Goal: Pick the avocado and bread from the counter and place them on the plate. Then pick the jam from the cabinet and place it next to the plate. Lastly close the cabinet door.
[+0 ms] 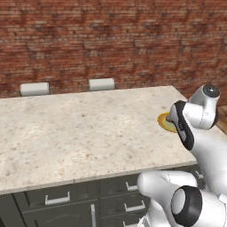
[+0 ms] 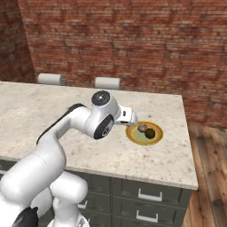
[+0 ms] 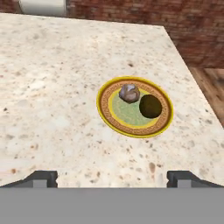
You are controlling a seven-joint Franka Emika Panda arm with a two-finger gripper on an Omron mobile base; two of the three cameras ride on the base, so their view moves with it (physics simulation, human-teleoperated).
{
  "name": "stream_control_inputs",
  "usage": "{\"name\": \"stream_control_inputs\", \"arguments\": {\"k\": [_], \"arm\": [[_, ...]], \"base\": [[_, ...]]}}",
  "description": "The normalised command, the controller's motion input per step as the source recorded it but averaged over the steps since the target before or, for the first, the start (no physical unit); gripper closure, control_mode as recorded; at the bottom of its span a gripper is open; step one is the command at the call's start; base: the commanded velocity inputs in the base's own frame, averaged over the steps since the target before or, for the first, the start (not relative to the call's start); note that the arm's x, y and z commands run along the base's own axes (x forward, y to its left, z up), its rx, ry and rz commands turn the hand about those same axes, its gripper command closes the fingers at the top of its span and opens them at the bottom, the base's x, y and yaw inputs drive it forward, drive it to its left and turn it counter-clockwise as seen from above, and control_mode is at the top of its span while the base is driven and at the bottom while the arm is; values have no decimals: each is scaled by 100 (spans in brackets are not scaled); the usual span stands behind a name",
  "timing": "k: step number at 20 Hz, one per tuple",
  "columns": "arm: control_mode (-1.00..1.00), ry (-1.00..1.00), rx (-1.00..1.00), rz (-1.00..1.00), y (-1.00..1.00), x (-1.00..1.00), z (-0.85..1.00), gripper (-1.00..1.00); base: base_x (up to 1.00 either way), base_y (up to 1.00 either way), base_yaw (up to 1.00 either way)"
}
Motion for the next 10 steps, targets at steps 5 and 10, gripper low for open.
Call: {"name": "stream_control_inputs", "arguments": {"k": [5, 10], "arm": [[-100, -11, 0, 0, 44, -61, 83, -100], [-100, -1, 1, 0, 44, -51, 55, -100]], "base": [[0, 0, 0], [0, 0, 0]]}}
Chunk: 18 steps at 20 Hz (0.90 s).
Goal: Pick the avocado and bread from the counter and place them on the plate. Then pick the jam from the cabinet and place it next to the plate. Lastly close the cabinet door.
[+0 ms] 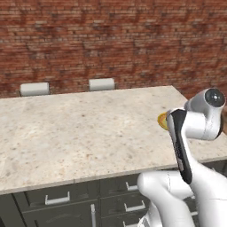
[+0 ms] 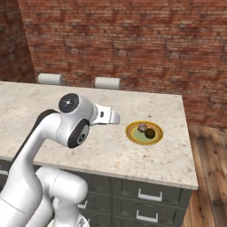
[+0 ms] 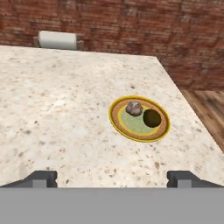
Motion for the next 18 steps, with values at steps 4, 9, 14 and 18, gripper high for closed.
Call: {"name": "stream_control_inputs", "arguments": {"k": [4, 9, 14, 18], "arm": [[-100, 0, 4, 0, 31, -51, 35, -100], [-100, 0, 14, 2, 10, -58, 21, -100], [-100, -1, 24, 5, 2, -65, 9, -100], [-100, -2, 15, 1, 5, -32, 39, -100]], "base": [[0, 0, 0], [0, 0, 0], [0, 0, 0], [0, 0, 0]]}}
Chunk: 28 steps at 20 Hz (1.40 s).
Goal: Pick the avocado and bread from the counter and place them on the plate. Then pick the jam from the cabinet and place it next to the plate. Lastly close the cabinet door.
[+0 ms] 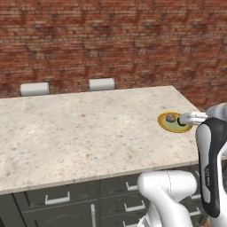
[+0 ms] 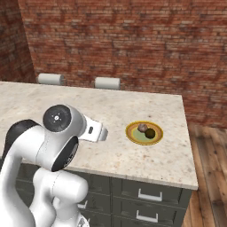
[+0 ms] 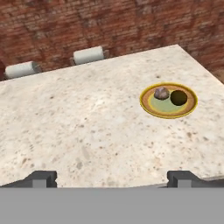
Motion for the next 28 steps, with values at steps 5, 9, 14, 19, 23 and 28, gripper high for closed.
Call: {"name": "stream_control_inputs", "arguments": {"k": [5, 9, 14, 19, 23, 28], "arm": [[-100, -26, 2, 0, 0, -33, 43, -100], [-100, -25, 0, 0, 4, -47, 26, -100], [-100, -5, -5, 0, 29, -21, 3, -100], [100, 1, -4, -1, 31, 0, 0, -100], [100, 0, 0, 0, 0, 0, 0, -100], [100, 0, 0, 0, 0, 0, 0, -100]], "base": [[0, 0, 0], [0, 0, 0], [0, 0, 0], [0, 5, 0], [0, 17, 0], [-5, 1, 0]]}}
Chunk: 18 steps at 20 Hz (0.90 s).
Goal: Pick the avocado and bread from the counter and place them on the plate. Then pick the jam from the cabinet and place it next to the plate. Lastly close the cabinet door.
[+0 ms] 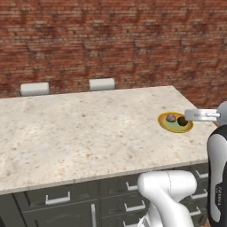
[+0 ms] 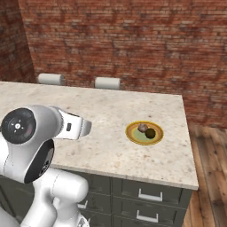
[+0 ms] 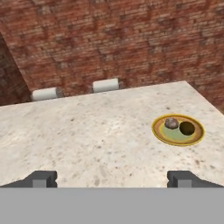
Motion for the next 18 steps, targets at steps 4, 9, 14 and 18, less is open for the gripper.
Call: {"name": "stream_control_inputs", "arguments": {"k": [4, 9, 14, 18], "arm": [[100, 0, 0, 0, 0, 0, 0, -100], [100, 0, 0, 0, 0, 0, 0, -100], [100, 0, 0, 0, 0, 0, 0, -100], [100, 0, 0, 0, 0, 0, 0, -100]], "base": [[-84, -8, 0], [-100, -17, 0], [-63, -21, -21], [-19, -13, -36]]}}
